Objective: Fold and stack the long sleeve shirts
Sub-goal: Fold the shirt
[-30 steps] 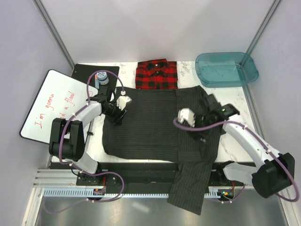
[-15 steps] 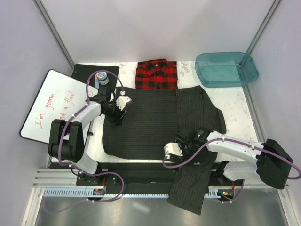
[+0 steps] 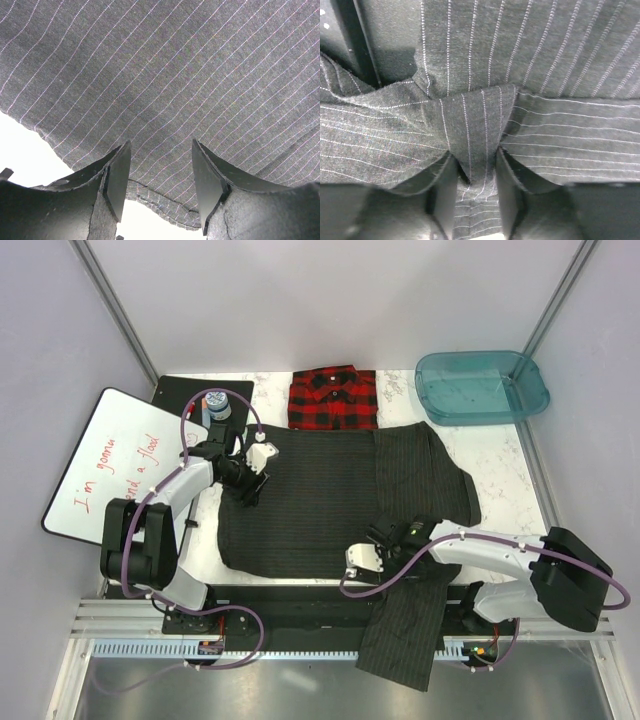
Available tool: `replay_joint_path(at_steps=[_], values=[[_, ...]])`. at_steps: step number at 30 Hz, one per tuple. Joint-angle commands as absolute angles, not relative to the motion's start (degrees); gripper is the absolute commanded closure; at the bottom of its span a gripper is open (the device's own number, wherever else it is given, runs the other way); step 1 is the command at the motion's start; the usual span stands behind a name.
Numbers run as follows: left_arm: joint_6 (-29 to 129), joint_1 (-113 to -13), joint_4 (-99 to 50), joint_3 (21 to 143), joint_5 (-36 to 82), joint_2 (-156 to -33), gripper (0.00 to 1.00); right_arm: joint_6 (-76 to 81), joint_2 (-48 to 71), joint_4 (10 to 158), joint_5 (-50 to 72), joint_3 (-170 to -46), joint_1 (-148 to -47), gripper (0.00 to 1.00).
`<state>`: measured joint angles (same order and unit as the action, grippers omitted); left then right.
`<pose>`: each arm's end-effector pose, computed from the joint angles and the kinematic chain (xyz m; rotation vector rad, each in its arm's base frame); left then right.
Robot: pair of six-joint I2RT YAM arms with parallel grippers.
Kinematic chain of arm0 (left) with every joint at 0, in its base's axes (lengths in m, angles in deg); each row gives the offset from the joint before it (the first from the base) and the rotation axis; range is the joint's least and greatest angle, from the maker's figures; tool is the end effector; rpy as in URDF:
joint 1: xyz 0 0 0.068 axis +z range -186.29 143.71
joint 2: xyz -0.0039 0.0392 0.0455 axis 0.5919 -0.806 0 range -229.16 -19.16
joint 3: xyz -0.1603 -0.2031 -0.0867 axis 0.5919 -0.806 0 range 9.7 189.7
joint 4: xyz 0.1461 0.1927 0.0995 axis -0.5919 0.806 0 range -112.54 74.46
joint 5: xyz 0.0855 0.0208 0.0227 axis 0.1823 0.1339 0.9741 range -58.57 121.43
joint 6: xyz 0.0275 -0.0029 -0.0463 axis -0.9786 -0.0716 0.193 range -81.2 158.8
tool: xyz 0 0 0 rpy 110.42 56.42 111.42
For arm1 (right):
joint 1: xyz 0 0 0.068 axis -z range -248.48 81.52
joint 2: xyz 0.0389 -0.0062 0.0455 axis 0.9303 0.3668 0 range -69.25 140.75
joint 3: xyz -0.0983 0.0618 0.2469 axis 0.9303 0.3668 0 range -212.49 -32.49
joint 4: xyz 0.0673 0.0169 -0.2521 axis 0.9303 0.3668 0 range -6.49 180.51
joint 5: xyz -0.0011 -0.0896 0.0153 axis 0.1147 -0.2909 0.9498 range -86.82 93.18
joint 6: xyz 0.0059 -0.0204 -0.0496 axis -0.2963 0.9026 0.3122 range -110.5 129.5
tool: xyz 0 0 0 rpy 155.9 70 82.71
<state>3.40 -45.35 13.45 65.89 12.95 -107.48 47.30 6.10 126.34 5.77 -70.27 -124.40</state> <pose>0.2865 -0.0571 0.1980 1.0928 2.4513 -0.3068 0.1120 0.1685 0.1591 -2.1791 2.0344 0.1060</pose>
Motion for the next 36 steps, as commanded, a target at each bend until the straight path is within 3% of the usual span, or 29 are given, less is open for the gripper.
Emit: replay_joint_path(at_steps=[1, 5, 7, 9, 13, 16, 18, 19, 20, 21, 22, 23, 25, 31, 36], values=[[3.2, -45.17, 13.76, 66.22, 12.01, -106.7, 0.41, 47.12, 2.39, 127.53, 4.67, -72.91, -124.47, 0.64], [2.85, -45.17, 13.76, 66.65, 12.01, -107.14, 0.41, 48.0, -0.07, 130.0, 5.73, -74.06, -124.47, 0.63], [2.76, -45.17, 13.85, 66.83, 12.01, -107.41, 0.41, 48.09, -0.43, 130.62, 6.17, -74.5, -124.47, 0.68], [2.85, -45.17, 13.94, 67.36, 12.1, -107.58, 0.41, 47.91, -0.25, 131.4, 7.13, -75.54, -124.38, 0.64], [2.76, -45.17, 14.2, 67.89, 12.27, -107.84, 0.41, 48.7, -0.78, 131.67, 7.49, -76.69, -123.42, 0.75], [2.59, -45.17, 14.38, 68.5, 12.36, -108.28, 0.41, 49.66, -0.78, 132.64, 8.36, -77.75, -121.84, 0.68], [2.68, -45.17, 14.46, 69.03, 12.36, -108.9, 0.41, 50.19, -0.52, 133.16, 8.72, -78.1, -121.31, 0.77], [2.76, -45.17, 14.46, 69.2, 12.27, -108.99, 0.41, 50.46, -0.52, 133.43, 9.15, -78.27, -120.78, 0.7], [2.76, -45.17, 14.55, 69.55, 12.19, -109.16, 0.41, 50.81, -0.34, 133.6, 9.42, -78.62, -120.43, 0.69], [2.85, -45.17, 14.55, 69.73, 12.1, -109.16, 0.42, 51.07, -0.34, 133.69, 9.42, -78.72, -120.08, 0.76], [3.37, -45.08, 14.55, 69.91, 12.01, -109.25, 0.42, 51.34, -0.25, 133.61, 8.81, -78.8, -119.38, 0.92], [3.81, -44.82, 14.55, 70.69, 11.75, -109.25, 0.42, 51.95, -0.17, 133.43, 8.63, -79.5, -118.67, 0.98], [5.56, -42.89, 14.64, 72.1, 8.87, -109.16, 0.43, 52.57, -0.08, 133.08, 8.45, -81.17, -114.83, 1.0], [3.13, -39.02, 12.54, 84.81, 2.26, -111.79, 0.42, 56.08, 5.26, 132.82, 9.16, -97.15, -100.86, 1.0], [-4.26, -38.67, 6.47, 95.2, -0.64, -122.57, 0.42, 54.95, 12.65, 132.82, 11.0, -113.85, -92.49, 1.0]])
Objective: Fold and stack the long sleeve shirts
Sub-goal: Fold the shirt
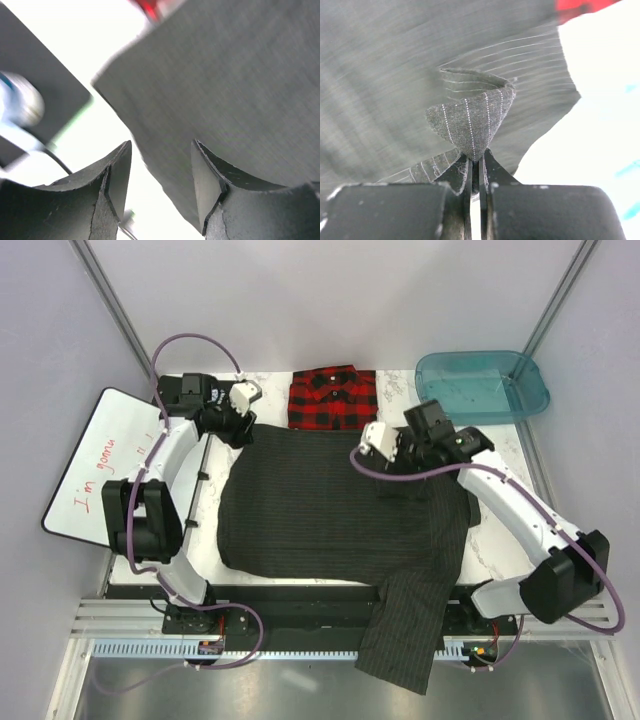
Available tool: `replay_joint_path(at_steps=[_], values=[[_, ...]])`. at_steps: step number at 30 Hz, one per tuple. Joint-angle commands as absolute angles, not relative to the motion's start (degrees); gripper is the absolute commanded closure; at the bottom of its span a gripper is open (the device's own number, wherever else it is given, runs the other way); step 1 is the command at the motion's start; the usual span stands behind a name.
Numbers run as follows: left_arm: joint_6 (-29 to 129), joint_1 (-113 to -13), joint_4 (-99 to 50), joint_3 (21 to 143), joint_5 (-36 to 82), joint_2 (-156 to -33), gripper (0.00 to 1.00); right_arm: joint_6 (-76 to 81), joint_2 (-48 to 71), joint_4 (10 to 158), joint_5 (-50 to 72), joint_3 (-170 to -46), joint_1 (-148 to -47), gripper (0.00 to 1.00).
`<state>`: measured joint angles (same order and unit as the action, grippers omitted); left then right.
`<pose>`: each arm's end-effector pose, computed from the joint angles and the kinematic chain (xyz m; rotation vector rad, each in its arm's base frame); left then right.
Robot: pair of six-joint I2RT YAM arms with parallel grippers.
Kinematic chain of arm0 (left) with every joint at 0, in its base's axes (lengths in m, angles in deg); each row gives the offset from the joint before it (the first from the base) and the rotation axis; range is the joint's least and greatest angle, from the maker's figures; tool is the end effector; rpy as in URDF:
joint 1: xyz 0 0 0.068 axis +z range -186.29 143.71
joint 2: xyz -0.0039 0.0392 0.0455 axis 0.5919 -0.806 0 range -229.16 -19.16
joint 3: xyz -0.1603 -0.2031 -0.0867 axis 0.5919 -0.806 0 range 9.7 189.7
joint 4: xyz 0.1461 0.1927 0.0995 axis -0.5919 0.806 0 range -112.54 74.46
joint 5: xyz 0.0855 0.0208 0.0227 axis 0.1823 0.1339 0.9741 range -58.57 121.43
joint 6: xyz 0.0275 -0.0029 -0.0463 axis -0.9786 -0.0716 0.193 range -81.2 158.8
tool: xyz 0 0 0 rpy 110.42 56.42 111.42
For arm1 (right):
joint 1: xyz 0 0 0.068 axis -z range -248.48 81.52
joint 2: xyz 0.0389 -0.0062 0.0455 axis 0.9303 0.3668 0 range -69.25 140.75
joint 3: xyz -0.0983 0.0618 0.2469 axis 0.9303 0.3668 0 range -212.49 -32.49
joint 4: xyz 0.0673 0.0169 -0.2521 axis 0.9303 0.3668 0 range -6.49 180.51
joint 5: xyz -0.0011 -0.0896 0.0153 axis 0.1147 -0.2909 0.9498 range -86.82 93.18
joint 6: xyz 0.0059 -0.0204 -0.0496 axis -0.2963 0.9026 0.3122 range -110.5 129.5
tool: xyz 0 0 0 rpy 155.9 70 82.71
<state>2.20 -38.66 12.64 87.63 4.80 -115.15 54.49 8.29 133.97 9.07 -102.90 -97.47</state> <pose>0.3615 -0.0309 0.2725 0.9715 2.1843 -0.3060 0.2364 0.1352 0.3081 -1.5753 2.0276 0.0269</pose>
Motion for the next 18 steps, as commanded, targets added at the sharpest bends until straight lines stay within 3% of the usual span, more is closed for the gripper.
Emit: replay_joint_path(at_steps=[1, 8, 18], values=[[-6.36, -38.67, 6.21, 98.96, -1.43, -124.53, 0.42, 54.16, 15.02, 132.9, 11.18, -116.13, -90.21, 1.0], [-19.55, -38.84, 7.08, 110.33, -1.97, -138.42, 0.44, 54.32, 22.42, 132.99, 9.25, -134.06, -84.39, 1.0], [-24.3, -38.93, 7.08, 114.56, 0.05, -146.6, 0.51, 54.24, 26.29, 129.39, 4.94, -142.26, -83.25, 1.0]])
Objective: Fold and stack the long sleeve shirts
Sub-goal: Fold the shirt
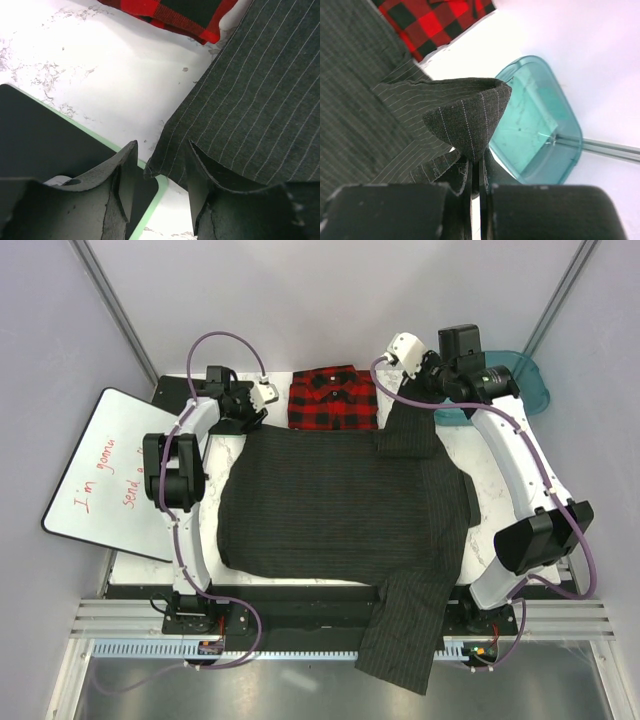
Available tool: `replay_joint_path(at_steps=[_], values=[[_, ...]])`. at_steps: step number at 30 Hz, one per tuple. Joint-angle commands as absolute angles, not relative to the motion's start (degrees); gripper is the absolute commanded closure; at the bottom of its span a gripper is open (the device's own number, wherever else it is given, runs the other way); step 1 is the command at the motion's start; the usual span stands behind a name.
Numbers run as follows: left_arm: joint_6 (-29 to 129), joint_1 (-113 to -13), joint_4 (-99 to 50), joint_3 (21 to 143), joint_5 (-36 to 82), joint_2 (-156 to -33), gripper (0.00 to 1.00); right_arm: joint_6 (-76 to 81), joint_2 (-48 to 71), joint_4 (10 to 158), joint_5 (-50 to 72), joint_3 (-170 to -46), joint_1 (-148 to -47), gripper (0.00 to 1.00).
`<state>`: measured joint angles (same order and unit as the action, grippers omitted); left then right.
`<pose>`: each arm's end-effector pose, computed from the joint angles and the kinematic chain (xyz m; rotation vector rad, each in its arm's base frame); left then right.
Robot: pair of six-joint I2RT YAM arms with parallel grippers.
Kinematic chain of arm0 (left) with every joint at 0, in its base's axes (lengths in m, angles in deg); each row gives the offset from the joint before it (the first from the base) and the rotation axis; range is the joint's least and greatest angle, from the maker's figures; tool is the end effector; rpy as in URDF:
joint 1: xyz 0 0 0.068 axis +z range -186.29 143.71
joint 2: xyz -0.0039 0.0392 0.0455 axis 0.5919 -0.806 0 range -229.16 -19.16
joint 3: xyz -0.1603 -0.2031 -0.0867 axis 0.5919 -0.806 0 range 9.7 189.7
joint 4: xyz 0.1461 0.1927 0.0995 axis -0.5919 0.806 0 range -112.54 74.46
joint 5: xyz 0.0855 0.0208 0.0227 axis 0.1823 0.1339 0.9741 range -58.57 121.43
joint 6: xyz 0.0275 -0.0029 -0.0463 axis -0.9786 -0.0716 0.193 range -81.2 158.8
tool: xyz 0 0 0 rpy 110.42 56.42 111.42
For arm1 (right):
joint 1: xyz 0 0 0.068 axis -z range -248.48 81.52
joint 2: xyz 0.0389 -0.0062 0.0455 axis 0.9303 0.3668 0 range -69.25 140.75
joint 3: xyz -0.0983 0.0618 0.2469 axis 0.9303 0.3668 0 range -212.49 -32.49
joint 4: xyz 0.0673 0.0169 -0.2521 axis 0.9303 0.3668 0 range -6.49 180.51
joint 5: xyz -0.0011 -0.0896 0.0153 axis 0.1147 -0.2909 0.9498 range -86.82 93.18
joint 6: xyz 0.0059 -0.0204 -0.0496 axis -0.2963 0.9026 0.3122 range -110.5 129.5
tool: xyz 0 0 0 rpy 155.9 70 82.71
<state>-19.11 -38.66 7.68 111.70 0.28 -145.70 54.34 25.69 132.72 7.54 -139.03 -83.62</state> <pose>0.4842 -0.0384 0.1932 1.3582 1.9257 -0.2315 0.3443 0.0960 0.4178 -1.1517 1.9121 -0.1994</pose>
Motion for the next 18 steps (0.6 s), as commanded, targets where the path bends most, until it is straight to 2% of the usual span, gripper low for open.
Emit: replay_joint_path(at_steps=[1, 10, 18], values=[[-24.83, -39.02, 7.17, 114.29, 0.41, -146.87, 0.51, 54.15, 26.46, 128.95, 4.5, -142.96, -83.25, 1.0], [-26.68, -39.02, 7.52, 113.15, 0.94, -147.48, 0.64, 54.15, 26.91, 127.37, 1.86, -149.2, -83.16, 1.0], [-28.86, -39.11, 8.57, 112.71, 0.5, -147.05, 0.86, 53.97, 26.03, 127.19, 1.43, -149.82, -83.07, 1.0]])
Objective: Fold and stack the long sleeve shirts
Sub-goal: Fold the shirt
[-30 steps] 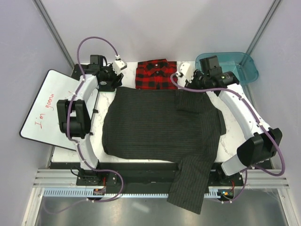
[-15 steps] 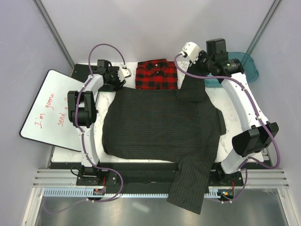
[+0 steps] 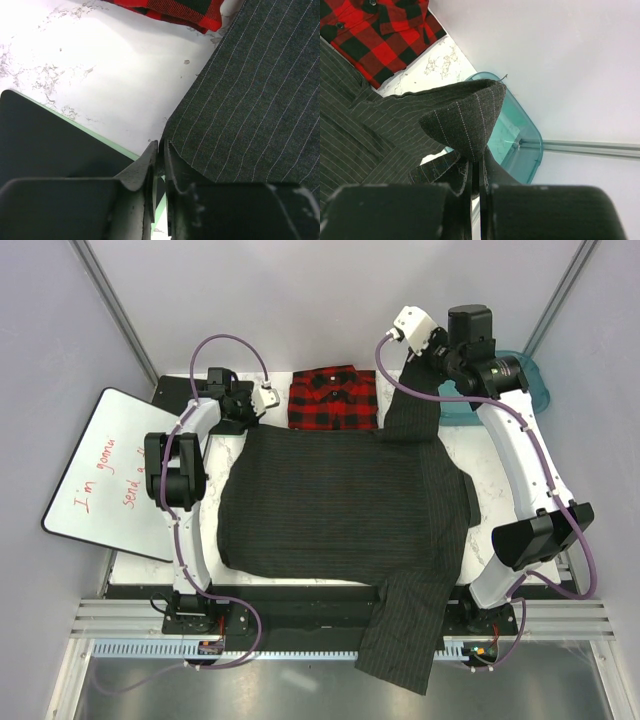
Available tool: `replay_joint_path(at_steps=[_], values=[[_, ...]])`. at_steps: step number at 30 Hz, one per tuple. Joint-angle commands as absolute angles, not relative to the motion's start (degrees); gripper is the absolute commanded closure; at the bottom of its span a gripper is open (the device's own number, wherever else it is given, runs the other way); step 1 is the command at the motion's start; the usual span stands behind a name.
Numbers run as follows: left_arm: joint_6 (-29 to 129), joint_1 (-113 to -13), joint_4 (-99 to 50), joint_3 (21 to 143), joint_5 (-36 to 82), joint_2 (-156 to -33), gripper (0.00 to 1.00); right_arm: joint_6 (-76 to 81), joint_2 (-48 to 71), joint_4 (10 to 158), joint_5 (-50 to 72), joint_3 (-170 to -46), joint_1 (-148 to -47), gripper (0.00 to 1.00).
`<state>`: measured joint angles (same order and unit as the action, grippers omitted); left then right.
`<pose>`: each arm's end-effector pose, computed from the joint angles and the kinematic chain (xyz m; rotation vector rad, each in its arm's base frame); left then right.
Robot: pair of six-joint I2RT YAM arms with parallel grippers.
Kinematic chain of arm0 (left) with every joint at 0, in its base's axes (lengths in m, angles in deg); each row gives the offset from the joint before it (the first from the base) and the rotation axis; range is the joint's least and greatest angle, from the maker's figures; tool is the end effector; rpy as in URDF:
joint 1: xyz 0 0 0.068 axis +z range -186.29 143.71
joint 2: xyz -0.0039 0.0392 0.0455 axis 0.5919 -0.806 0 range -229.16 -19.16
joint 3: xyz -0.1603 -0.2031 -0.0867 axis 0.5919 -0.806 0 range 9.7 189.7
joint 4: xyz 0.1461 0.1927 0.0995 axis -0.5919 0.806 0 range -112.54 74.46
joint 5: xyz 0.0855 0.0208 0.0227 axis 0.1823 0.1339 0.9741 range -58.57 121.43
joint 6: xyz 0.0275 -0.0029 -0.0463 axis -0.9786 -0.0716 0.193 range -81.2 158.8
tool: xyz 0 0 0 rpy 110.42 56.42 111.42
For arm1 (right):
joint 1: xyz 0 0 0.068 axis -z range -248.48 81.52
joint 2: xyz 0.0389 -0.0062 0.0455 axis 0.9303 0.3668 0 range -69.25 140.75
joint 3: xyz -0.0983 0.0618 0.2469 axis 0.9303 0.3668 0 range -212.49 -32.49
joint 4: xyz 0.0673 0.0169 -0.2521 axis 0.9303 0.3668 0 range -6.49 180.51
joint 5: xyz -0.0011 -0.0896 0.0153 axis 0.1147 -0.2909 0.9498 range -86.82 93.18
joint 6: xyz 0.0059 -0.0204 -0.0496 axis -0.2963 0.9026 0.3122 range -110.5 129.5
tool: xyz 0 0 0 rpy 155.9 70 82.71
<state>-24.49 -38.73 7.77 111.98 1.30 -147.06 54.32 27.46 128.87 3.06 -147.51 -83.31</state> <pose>0.4867 -0.0386 0.1833 1.4495 1.8838 -0.1822 0.3502 0.0927 0.4598 -1.0227 1.7867 -0.3283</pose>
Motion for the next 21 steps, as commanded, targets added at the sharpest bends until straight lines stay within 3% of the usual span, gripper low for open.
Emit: replay_joint_path(at_steps=[1, 4, 12, 13, 14, 17, 21], values=[[-29.57, -39.19, 8.84, 112.54, 0.67, -146.87, 0.88, 53.97, 25.94, 127.1, 1.34, -150.08, -83.16, 1.0], [-30.2, -39.11, 9.63, 112.36, 1.2, -146.61, 0.9, 53.89, 25.76, 127.1, 1.25, -150.7, -83.16, 1.0], [-31.25, -39.19, 10.51, 112.18, 2.34, -147.4, 0.77, 53.62, 25.41, 125.87, 0.89, -152.1, -83.16, 1.0], [-31.42, -39.19, 10.51, 112.18, 2.52, -147.48, 0.77, 53.62, 25.41, 125.78, 0.81, -152.28, -83.16, 1.0], [-31.43, -39.19, 10.51, 112.27, 2.52, -147.48, 0.86, 53.54, 25.41, 125.78, 0.81, -152.45, -83.16, 1.0], [-30.11, -39.19, 10.68, 112.71, 1.82, -146.96, 0.96, 53.45, 25.06, 125.7, 0.89, -153.24, -83.16, 1.0], [-29.76, -39.37, 10.69, 110.61, 0.5, -142.23, 0.98, 53.36, 23.4, 126.57, 1.07, -154.65, -83.25, 1.0]])
